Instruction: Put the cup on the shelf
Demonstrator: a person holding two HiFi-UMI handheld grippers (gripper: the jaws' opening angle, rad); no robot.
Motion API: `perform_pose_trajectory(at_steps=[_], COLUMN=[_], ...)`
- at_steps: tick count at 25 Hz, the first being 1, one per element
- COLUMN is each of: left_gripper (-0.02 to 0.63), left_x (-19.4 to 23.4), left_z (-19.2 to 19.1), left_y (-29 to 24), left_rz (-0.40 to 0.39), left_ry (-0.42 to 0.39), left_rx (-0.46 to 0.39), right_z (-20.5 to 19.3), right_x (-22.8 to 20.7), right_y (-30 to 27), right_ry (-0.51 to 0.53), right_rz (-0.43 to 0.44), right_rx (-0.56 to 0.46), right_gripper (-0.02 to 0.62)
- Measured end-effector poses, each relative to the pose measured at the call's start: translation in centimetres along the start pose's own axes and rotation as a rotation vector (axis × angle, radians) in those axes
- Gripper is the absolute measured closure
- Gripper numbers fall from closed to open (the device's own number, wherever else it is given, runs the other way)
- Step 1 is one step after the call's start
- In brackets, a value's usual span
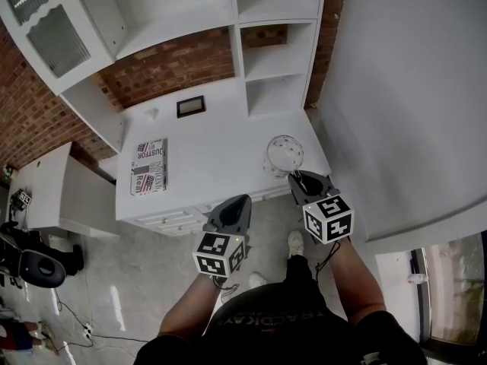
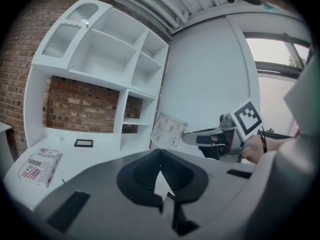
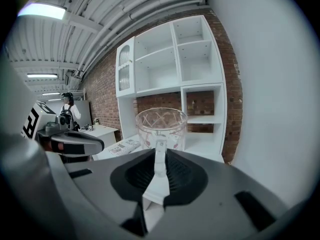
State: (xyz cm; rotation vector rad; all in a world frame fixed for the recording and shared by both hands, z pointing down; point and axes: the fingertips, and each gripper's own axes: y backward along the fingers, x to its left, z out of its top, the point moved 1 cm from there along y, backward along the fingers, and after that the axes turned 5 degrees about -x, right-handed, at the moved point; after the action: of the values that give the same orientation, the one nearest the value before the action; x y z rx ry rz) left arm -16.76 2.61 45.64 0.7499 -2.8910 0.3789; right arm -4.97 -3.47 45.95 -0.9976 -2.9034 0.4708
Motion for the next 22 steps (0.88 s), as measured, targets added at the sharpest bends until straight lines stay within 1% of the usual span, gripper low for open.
perform_pose_trajectory(at_steps=[8, 22], left_gripper=[0.601, 0.601], left_x=[0.7, 1.5], left_z=[0.8, 3.4], left_y=[-3.8, -14.2], left_rz=[0.033, 0.107], left_ry=[0.005, 0.009], left_rx=[-0.002, -0.014], right_z=[0.9, 3.4], right_x=[-3.5, -13.2], right_y=[-2.7, -8.9], right_ry=[0.016, 0.039], right_rz=[0.035, 0.107], right_rx=[0.009, 0.017], right_gripper=[0.552, 0.552])
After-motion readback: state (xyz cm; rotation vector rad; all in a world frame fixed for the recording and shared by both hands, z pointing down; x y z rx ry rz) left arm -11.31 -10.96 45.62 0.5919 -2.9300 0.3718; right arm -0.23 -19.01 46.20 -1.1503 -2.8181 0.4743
